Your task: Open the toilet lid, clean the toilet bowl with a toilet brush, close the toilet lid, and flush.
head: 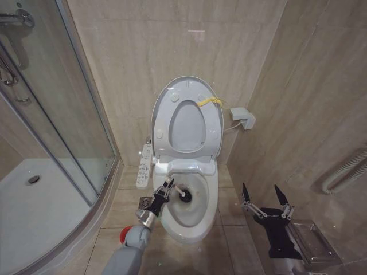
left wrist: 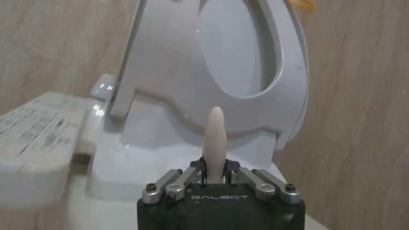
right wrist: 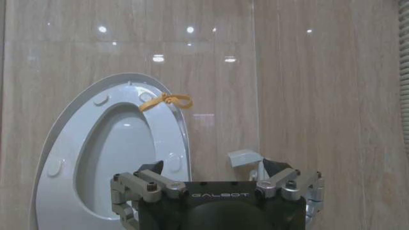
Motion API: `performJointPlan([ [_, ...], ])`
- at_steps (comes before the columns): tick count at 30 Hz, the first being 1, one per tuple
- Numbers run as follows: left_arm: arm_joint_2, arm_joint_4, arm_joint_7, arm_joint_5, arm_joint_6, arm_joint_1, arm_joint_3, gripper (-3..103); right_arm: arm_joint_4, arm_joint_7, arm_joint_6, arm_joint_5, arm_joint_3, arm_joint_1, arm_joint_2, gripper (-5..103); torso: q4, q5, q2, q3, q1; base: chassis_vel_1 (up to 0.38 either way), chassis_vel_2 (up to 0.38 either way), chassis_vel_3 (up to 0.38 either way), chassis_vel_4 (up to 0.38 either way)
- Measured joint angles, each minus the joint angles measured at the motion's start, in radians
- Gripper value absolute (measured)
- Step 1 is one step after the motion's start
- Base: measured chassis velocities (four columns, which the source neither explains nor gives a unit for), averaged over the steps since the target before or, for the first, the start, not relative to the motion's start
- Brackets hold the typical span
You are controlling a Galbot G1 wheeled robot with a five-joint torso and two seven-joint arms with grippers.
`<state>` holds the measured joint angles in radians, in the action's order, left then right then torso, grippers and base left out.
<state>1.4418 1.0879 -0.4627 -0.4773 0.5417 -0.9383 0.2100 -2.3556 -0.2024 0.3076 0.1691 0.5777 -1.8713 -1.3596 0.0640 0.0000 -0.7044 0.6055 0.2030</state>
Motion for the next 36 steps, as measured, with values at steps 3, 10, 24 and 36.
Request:
performJointPlan([
  [3,0.009,0.006,0.011,-0.090,-0.023,-0.018,-0.001,19,0.000,0.000,0.000,0.000,0.000,0.000,0.000,100,-0.0001,0.0001,0.000,0.000,0.000,0.000,0.000,0.000,0.000],
  [10,0.065,0.032,0.068,-0.380,-0.078,-0.026,-0.022,19,0.000,0.000,0.000,0.000,0.000,0.000,0.000,100,0.0003,0.0002,0.000,0.000,0.000,0.000,0.000,0.000,0.000],
  [24,0.165,-0.151,0.055,-0.096,0.019,0.032,0.003,16,0.000,0.000,0.000,0.000,0.000,0.000,0.000,100,-0.0006,0.0000,0.000,0.000,0.000,0.000,0.000,0.000,0.000],
  [36,0.140,-0.081,0.083,0.128,0.038,0.038,0.012,16,0.000,0.000,0.000,0.000,0.000,0.000,0.000,100,0.0007,-0.0002,0.000,0.000,0.000,0.000,0.000,0.000,0.000],
])
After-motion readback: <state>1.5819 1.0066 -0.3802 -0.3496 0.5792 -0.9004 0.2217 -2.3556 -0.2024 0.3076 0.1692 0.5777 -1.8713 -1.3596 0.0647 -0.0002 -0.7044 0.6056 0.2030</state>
